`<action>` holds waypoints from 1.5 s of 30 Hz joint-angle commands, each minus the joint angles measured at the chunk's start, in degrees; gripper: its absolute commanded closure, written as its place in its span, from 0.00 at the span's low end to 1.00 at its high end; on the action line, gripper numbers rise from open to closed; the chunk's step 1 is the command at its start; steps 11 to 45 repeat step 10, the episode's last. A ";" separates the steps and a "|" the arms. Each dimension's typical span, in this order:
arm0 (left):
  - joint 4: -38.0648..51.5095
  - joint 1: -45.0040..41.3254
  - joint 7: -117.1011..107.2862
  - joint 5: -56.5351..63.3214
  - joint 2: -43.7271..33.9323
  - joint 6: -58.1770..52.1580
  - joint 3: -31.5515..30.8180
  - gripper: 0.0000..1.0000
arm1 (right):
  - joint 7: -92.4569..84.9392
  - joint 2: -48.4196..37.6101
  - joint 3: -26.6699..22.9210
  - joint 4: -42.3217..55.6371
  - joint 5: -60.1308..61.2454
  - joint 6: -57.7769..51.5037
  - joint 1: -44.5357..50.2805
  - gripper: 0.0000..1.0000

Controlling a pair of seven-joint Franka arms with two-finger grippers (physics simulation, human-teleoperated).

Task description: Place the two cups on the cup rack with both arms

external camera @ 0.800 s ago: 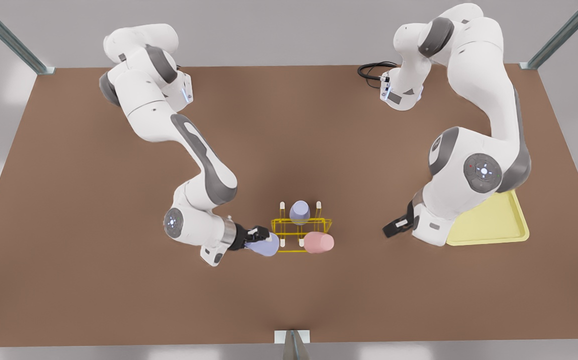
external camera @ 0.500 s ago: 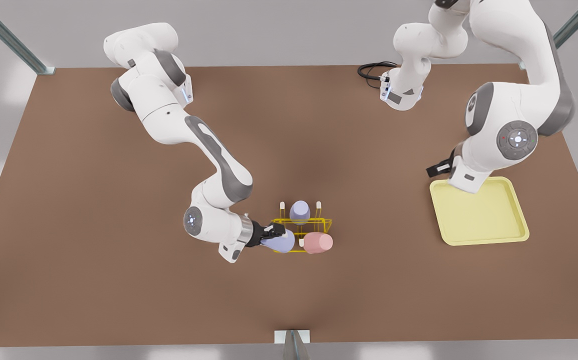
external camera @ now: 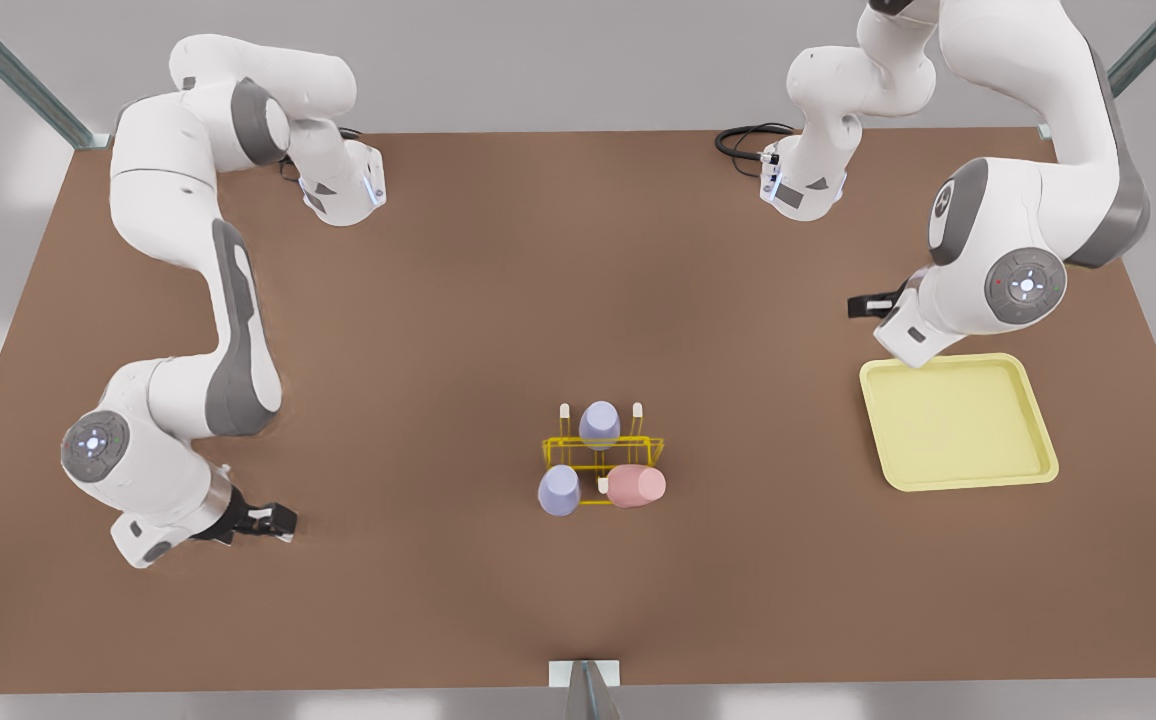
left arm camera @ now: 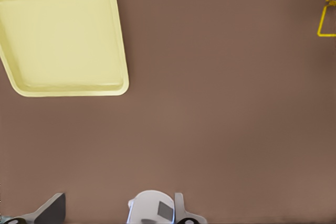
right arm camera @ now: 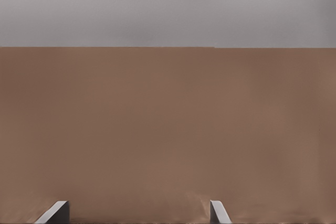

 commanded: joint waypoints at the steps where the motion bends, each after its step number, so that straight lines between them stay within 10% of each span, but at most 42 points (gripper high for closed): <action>1: 0.02 0.02 12.83 0.02 -0.10 -0.73 -0.01 0.00 | -9.85 -5.85 0.05 -0.19 -8.76 -21.00 -3.16 0.00; 7: 0.02 0.02 12.83 0.02 -0.10 -0.73 -0.01 0.00 | -11.52 -26.60 -0.30 -17.59 0.74 -23.65 -4.75 0.00; 45: 0.02 0.02 12.75 -0.07 -0.10 -0.81 -0.01 0.00 | -11.52 -26.60 -0.39 -17.41 0.74 -23.65 -4.66 0.00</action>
